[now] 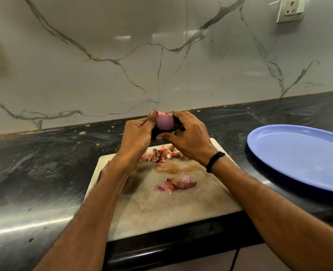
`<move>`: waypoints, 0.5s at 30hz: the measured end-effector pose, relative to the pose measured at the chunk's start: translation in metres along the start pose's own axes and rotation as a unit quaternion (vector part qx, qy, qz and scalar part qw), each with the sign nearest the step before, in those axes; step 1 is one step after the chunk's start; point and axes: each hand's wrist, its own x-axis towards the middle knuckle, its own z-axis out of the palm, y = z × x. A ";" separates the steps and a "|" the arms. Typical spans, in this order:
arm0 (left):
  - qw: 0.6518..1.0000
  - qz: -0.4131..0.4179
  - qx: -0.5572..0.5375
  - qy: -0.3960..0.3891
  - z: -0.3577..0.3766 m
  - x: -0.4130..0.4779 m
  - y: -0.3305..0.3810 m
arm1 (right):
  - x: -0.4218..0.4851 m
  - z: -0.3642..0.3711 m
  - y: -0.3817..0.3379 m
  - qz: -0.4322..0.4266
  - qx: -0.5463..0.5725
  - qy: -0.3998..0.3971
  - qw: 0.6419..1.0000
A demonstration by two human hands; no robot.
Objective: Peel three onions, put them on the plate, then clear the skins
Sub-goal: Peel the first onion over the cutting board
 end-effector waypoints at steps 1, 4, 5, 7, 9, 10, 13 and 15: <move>1.000 0.002 0.005 0.006 0.000 0.000 0.000 | 0.000 0.000 -0.001 0.001 0.003 0.000 1.000; 1.000 0.009 0.007 0.022 -0.001 0.001 -0.001 | 0.000 0.000 -0.003 0.001 0.009 -0.001 1.000; 0.999 0.012 0.014 0.026 -0.001 0.001 -0.001 | 0.000 0.000 -0.003 0.001 0.011 -0.001 1.000; 0.999 0.012 0.025 0.032 -0.001 0.001 0.000 | 0.000 0.000 -0.005 0.003 0.017 -0.001 1.000; 0.998 0.011 0.036 0.042 -0.002 0.001 0.000 | -0.001 0.000 -0.006 0.005 0.022 -0.006 1.000; 0.998 0.013 0.045 0.047 -0.003 0.002 0.000 | -0.001 0.000 -0.006 0.006 0.025 -0.009 1.000; 0.994 0.023 0.088 0.066 -0.004 0.003 -0.004 | -0.001 0.000 -0.006 0.011 0.043 -0.016 0.999; 0.991 0.030 0.103 0.080 -0.007 0.005 -0.007 | -0.001 0.000 -0.006 0.014 0.060 -0.023 0.998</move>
